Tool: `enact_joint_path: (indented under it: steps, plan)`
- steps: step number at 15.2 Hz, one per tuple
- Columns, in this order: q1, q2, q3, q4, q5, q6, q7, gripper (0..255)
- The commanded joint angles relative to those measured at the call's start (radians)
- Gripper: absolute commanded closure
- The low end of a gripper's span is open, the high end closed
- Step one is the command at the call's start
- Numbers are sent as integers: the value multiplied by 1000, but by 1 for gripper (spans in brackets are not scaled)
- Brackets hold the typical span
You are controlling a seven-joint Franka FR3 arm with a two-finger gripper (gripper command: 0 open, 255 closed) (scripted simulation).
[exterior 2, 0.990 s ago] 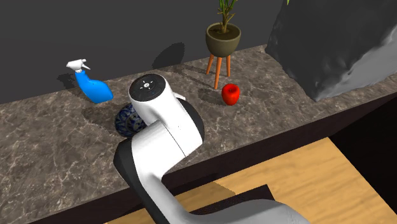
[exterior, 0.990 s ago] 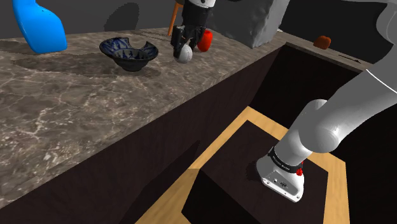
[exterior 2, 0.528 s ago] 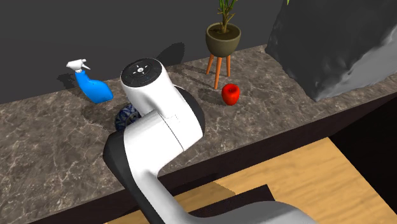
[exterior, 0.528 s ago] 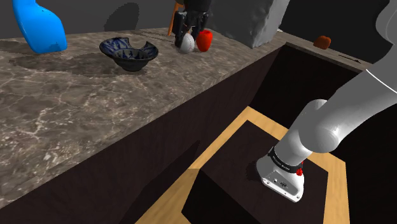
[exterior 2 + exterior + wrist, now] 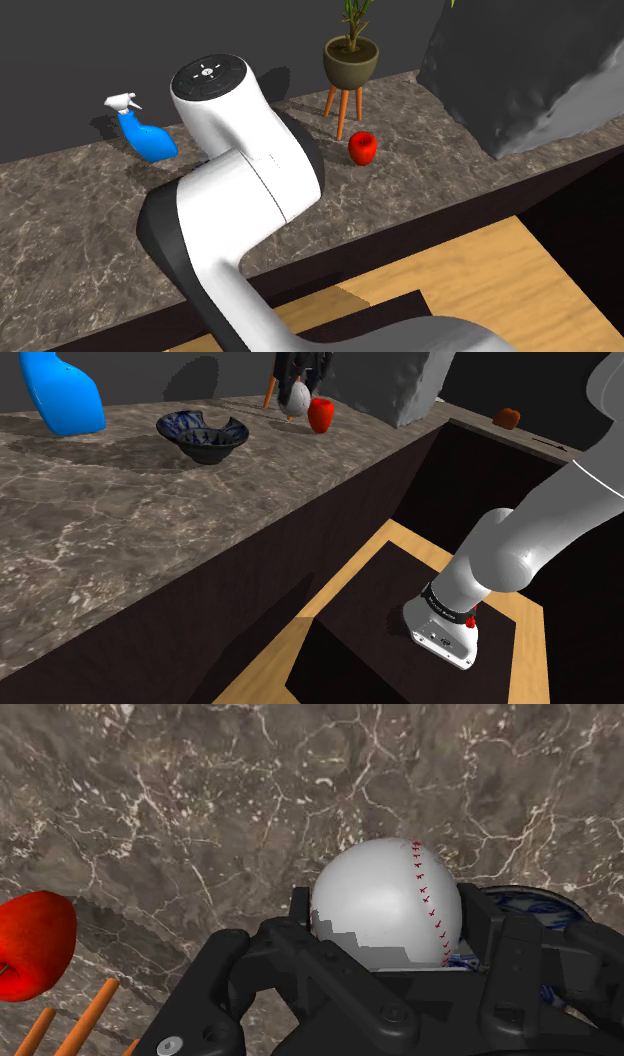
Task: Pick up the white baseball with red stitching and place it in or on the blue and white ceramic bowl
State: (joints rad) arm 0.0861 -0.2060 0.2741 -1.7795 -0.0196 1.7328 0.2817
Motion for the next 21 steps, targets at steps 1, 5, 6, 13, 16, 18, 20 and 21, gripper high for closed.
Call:
enact_joint_path:
  steps: [1,5,6,13,16,18,20,21]
  plan:
    - [0,8,2,36,-2,-29,2,255]
    - [14,133,39,177,-41,-53,56,255]
    - [21,177,50,227,-57,-62,74,255]
    - [132,538,99,694,-204,-200,180,255]
    - [208,701,90,930,-262,-280,194,255]
    - [189,669,93,848,-250,-231,199,255]
    - [175,644,96,780,-242,-187,203,255]
    - [168,633,96,749,-238,-167,205,255]
